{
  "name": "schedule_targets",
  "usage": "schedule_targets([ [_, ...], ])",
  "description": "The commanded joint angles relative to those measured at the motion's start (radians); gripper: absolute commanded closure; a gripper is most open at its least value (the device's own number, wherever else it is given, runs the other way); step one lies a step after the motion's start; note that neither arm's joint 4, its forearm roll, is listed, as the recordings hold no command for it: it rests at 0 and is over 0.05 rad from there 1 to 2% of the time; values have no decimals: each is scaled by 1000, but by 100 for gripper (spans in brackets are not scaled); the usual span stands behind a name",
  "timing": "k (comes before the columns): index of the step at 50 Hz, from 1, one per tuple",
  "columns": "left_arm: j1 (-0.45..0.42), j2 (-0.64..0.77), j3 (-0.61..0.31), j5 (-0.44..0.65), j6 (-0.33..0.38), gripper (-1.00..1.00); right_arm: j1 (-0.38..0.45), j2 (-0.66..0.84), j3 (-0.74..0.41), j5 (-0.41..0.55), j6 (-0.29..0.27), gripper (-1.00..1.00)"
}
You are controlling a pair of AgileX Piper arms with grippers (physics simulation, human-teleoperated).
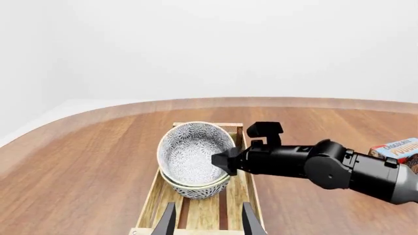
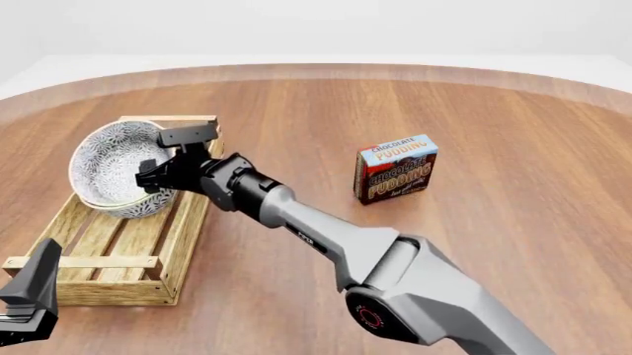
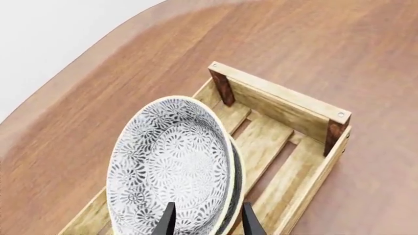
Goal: Stack the left bowl on the right bowl and place them in the tray.
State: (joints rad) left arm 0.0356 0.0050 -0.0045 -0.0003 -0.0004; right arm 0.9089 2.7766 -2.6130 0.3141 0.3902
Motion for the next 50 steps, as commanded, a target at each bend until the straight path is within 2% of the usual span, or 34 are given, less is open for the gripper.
schedule_targets([
  [1,1,0,0,0,0,-100,24,-2,50,-23,-5,-100],
  [17,1,0,0,0,0,-100,22,-23,86,-41,4,-100],
  [50,2,0,0,0,0,-100,-42,-113,173,-56,12,-100],
])
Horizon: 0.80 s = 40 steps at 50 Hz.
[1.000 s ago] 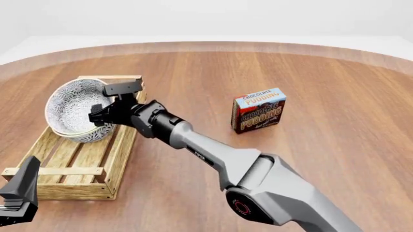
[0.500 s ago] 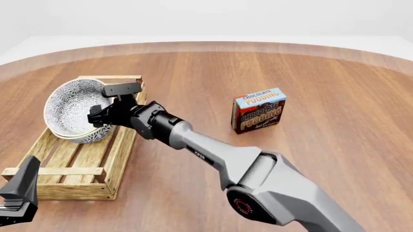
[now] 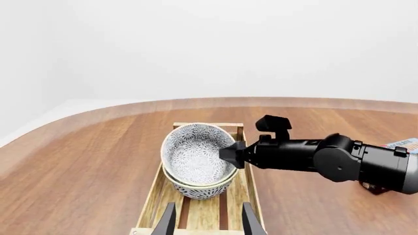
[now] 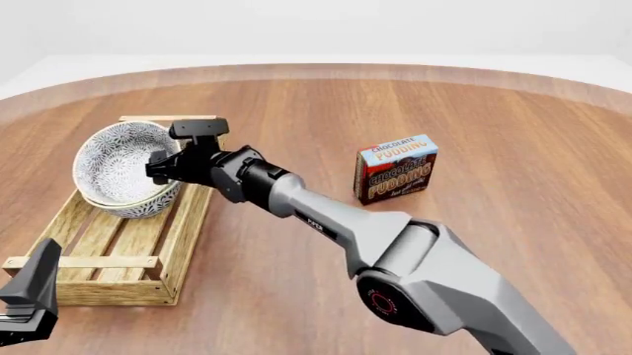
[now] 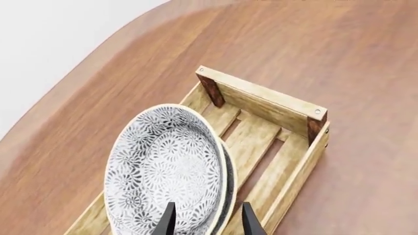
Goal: Stack the left bowl on the right bowl and place them in the tray.
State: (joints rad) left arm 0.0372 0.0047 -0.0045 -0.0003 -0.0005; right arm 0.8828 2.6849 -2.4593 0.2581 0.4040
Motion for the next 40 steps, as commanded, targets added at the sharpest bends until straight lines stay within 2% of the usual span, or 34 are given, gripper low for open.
schedule_targets([
  [1,1,0,0,0,0,-100,-15,-24,20,2,-2,-100],
  [8,1,0,0,0,0,-100,-20,-56,39,8,-6,-100],
  [16,1,0,0,0,0,-100,-23,-117,113,-13,-13,-100],
  [40,2,0,0,0,0,-100,-10,-428,512,-174,-39,-100],
])
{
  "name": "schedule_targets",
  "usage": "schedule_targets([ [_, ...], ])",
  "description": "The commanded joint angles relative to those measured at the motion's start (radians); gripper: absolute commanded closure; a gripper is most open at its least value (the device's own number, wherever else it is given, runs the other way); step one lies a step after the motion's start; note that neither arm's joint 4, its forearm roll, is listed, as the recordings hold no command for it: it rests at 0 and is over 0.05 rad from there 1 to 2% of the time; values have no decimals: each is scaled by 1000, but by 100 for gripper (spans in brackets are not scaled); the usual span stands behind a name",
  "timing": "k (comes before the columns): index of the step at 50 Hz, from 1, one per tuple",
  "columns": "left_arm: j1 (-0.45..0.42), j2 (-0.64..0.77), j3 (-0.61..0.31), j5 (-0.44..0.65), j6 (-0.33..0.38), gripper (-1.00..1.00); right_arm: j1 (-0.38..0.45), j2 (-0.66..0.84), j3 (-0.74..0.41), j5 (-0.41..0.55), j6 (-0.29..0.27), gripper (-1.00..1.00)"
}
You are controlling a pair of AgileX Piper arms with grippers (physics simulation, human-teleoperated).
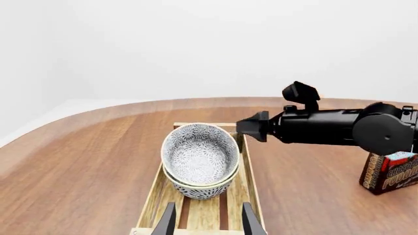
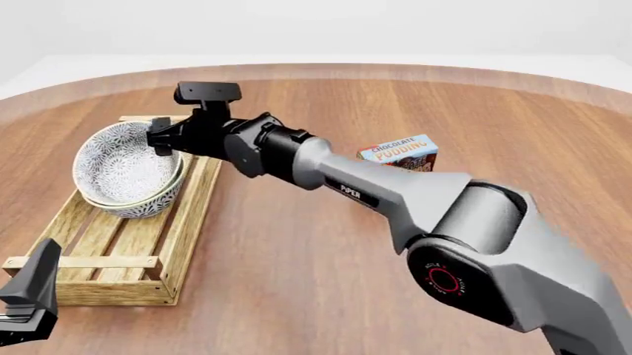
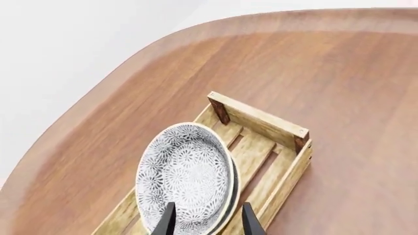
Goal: Stack the left bowl on the right bowl and place them in the tray.
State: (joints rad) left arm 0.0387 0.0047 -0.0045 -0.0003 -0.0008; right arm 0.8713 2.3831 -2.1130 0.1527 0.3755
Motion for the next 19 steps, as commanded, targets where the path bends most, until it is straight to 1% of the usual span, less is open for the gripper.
schedule_targets([
  [1,1,0,0,0,0,-100,1,-137,183,-78,-7,-100],
  [11,1,0,0,0,0,-100,5,-233,319,-140,-10,-100],
  [16,1,0,0,0,0,-100,18,-329,451,-211,-4,-100],
  [17,1,0,0,0,0,-100,19,-353,483,-228,-10,-100],
  [18,1,0,0,0,0,-100,19,-354,484,-229,-10,-100],
  [19,1,0,0,0,0,-100,19,-390,532,-256,-7,-100],
])
